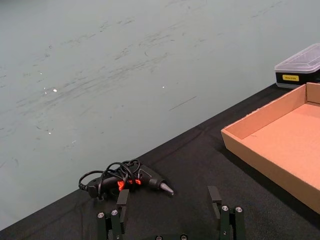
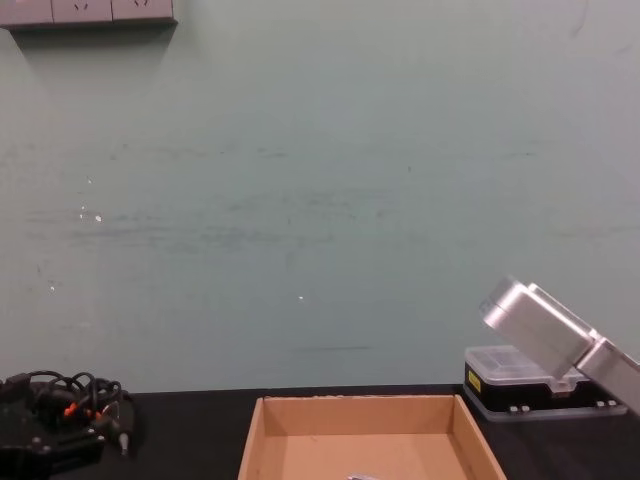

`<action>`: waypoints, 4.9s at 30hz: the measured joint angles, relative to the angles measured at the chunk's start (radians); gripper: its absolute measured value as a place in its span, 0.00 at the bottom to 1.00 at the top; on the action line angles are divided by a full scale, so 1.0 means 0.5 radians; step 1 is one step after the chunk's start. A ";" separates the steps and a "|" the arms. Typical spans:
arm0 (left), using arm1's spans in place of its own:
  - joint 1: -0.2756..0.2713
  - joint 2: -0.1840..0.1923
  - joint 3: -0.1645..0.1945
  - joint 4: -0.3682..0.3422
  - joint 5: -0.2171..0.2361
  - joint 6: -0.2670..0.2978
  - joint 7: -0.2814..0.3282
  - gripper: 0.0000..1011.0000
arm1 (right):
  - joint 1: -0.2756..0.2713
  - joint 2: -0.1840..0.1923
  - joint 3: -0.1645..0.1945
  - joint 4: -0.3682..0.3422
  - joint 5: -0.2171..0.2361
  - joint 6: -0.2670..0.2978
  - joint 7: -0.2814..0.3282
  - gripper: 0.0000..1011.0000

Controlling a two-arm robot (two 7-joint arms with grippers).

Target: Use one hand to pick up the angle iron from the table and place it into the box.

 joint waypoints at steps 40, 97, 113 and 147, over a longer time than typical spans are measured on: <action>0.000 0.000 0.000 0.000 0.000 0.000 0.000 0.99 | 0.020 -0.017 -0.008 0.025 0.005 0.025 -0.010 0.43; 0.000 0.000 0.000 0.000 0.000 0.000 0.000 0.99 | 0.100 -0.120 0.382 0.090 0.226 -0.114 -0.369 0.14; 0.000 0.000 0.000 0.000 0.000 0.000 0.000 0.99 | 0.637 -0.524 0.290 0.926 0.151 0.086 -0.265 0.14; 0.000 0.000 0.000 0.000 0.000 0.000 0.000 0.99 | 0.923 -0.828 0.201 1.581 0.020 0.234 -0.112 0.22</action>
